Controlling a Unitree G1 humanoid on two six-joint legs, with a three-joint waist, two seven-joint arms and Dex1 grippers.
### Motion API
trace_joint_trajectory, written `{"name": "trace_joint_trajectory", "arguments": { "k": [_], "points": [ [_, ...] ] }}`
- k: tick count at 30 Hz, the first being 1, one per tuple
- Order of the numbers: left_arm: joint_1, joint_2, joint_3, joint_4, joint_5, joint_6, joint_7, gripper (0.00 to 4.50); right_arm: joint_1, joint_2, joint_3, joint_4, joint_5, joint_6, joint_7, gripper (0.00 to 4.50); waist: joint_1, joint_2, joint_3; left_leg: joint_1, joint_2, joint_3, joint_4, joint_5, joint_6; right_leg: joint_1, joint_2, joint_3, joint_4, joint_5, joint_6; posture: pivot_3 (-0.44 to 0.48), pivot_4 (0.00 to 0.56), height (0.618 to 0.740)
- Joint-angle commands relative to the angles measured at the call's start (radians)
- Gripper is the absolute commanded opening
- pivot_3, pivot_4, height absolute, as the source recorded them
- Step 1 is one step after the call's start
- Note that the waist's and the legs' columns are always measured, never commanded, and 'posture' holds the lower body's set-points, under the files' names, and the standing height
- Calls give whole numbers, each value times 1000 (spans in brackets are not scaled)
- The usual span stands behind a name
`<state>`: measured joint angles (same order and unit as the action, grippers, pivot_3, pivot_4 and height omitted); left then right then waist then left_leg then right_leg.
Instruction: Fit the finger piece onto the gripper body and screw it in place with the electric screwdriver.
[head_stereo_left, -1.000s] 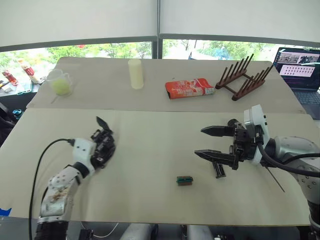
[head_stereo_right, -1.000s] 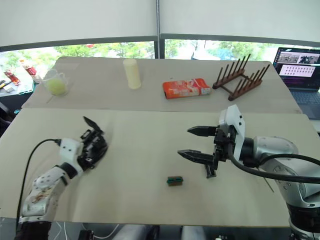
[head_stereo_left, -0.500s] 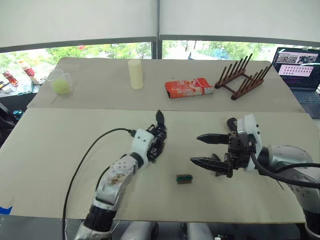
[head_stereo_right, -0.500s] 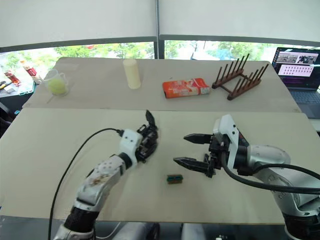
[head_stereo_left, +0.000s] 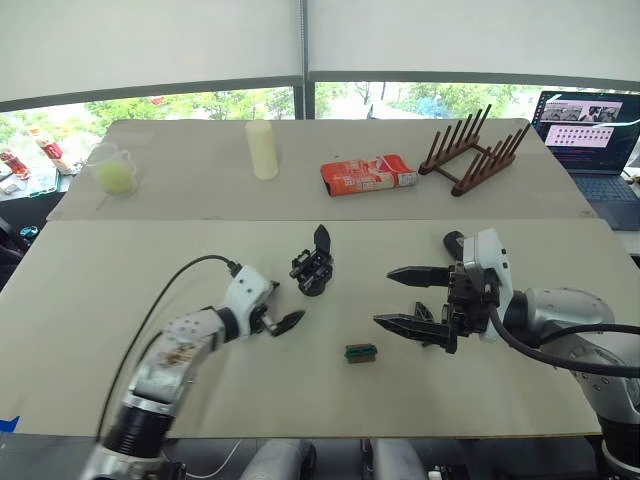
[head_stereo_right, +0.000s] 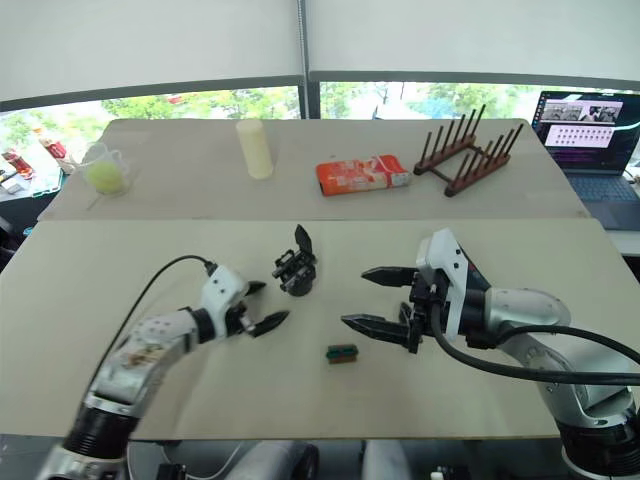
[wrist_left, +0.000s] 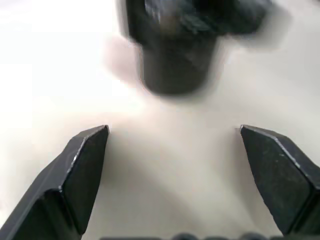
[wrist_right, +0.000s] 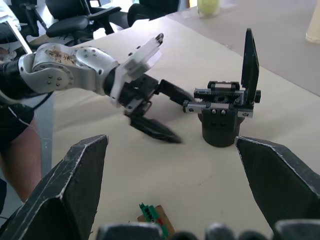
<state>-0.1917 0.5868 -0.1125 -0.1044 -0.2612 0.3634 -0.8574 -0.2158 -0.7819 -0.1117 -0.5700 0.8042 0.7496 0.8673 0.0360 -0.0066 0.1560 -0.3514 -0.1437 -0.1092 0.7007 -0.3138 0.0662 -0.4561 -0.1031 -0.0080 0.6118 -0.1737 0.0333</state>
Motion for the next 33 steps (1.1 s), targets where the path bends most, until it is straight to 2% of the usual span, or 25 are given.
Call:
{"name": "trace_joint_trajectory", "arguments": {
  "k": [1,3,6,10,19,22,24,25,28,30,33],
  "points": [
    [-65,42,47,93,-101,-54,-203,4450,-11,3,-10,-11,-3,-29,4,4500,3,0,0,0,0,0,0,1,1,0,0,0,0,0,0,0,150,740],
    [-137,45,60,177,-109,-58,-239,4450,-11,3,-9,-8,-7,-32,5,4500,10,0,0,-2,0,0,1,3,5,0,4,-2,-1,0,0,0,150,740],
    [-228,35,26,297,-55,-128,-277,4450,-13,5,-7,-9,-7,-31,1,4500,10,-1,0,-3,0,0,3,2,5,1,4,-1,-1,1,-1,0,150,740],
    [-344,-19,-18,456,-11,-209,-327,4450,-14,-1,-10,-18,0,-25,-1,4500,4,-1,0,-3,0,0,3,3,6,0,4,-1,-1,1,-1,0,150,740],
    [-457,-173,-53,705,76,-376,-309,4450,-3,-4,-5,-27,-12,-27,-1,4500,1,-2,0,-3,1,0,4,3,6,-1,0,-1,-2,1,-1,0,150,740],
    [-457,-182,-38,721,69,-403,-322,3558,3,-5,-9,-32,-10,-24,-5,4500,1,-2,0,-3,1,0,4,3,6,0,0,-1,-1,1,-1,0,150,740],
    [-428,-184,-17,676,48,-391,-306,2624,12,-4,-12,-35,-9,-24,-9,4500,0,-2,0,-3,1,0,4,3,6,-1,0,-1,-1,1,-1,0,150,740],
    [-405,-188,-4,628,33,-368,-287,2324,19,-2,-12,-37,-10,-26,-11,4500,-2,-2,0,-3,1,0,4,3,6,-1,0,-1,-1,1,-1,0,150,740],
    [-313,-199,13,436,2,-289,-228,2325,34,5,-9,-49,-12,-29,-19,4500,-6,-2,0,-3,1,0,4,3,6,-1,0,-1,-1,1,-1,0,150,740],
    [-252,-230,22,259,2,-199,-110,2325,45,13,-4,-54,-14,-35,-25,4500,-8,-1,0,-4,1,0,4,2,7,-2,0,-1,-1,1,-1,0,150,740],
    [-212,-282,15,86,39,-67,60,2325,55,21,4,-57,-18,-41,-31,4500,2,-2,1,-6,1,0,6,2,7,-2,0,-1,-2,2,-1,0,150,740]
  ]
}}
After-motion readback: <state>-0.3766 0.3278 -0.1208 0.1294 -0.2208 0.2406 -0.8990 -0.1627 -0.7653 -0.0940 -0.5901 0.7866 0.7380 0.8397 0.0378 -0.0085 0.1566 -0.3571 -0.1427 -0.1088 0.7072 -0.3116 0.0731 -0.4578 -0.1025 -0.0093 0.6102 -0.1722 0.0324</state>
